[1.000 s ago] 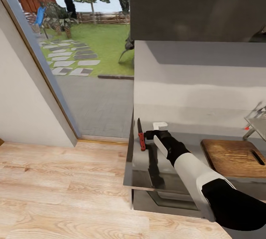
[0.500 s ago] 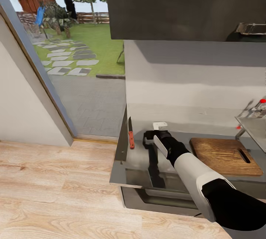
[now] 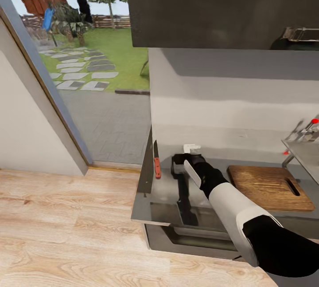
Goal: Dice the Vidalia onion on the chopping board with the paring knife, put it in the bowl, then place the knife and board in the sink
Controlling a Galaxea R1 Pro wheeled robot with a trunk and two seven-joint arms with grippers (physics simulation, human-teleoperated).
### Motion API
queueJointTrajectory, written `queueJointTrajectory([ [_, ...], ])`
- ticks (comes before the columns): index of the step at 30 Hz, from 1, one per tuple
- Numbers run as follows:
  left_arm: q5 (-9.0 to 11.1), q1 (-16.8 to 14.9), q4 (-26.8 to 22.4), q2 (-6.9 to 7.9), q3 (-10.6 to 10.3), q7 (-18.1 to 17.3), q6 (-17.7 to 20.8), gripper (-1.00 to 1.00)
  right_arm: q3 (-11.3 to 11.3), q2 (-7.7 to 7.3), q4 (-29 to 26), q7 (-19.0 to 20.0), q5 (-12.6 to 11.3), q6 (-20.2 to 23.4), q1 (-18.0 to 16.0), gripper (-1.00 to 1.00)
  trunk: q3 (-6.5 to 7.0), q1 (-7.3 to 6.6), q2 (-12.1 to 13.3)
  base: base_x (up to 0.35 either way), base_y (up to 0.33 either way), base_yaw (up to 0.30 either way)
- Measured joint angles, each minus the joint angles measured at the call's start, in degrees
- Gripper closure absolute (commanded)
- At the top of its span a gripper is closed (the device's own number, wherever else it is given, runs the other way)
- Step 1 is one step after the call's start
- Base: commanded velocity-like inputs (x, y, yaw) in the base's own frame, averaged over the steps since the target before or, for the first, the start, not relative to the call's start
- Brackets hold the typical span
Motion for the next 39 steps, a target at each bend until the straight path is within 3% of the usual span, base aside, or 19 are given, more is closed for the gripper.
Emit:
queueJointTrajectory([
  [12,0.00,0.00,0.04,-0.03,0.00,0.00,0.00,-1.00,0.19,-0.23,-13.05,-0.02,-0.08,0.27,0.50,-1.00,0.00,0.00,0.00,0.000,0.000,0.000],
  [17,0.00,0.00,0.03,0.00,0.00,0.00,0.00,-1.00,0.24,-0.58,-20.52,-0.01,-0.05,0.37,3.12,-1.00,0.00,0.00,0.00,0.000,0.000,0.000],
  [22,0.00,-0.02,0.03,0.00,0.00,0.00,0.00,-1.00,0.30,-1.60,-32.76,-0.07,0.19,3.20,9.03,-1.00,0.00,0.00,0.00,0.000,0.000,0.000],
  [25,-0.01,-0.06,0.03,0.00,0.00,0.00,0.00,-1.00,0.33,-3.08,-43.39,-0.09,0.28,7.58,14.31,-1.00,0.00,-0.01,-0.01,0.000,0.000,0.000],
  [29,0.00,-0.08,0.03,0.01,0.00,0.00,0.00,-1.00,0.35,-4.58,-52.88,-0.10,0.35,10.82,19.67,-1.00,-0.01,0.00,0.00,0.000,0.000,0.000],
  [30,0.00,-0.08,0.01,0.01,0.01,0.00,0.00,-1.00,0.35,-5.24,-56.15,-0.13,0.38,11.54,22.31,-1.00,-0.01,-0.01,-0.01,0.000,0.000,0.000],
  [34,-0.03,-0.09,-0.11,0.01,0.00,0.00,0.00,-1.00,0.35,-6.43,-59.96,-0.17,0.60,11.68,27.10,-1.00,-0.01,0.00,0.00,0.000,0.000,0.000],
  [37,-0.06,-0.08,-0.18,0.01,0.03,0.00,0.00,-1.00,0.36,-9.53,-62.05,-0.08,0.74,9.64,31.37,-1.00,-0.01,0.00,0.00,0.000,0.000,0.000],
  [39,-0.07,-0.08,-0.17,0.01,0.03,0.00,0.00,-1.00,0.41,-10.69,-62.36,-0.07,0.73,6.83,33.69,-1.00,-0.01,0.00,0.00,0.000,0.000,0.000],
])
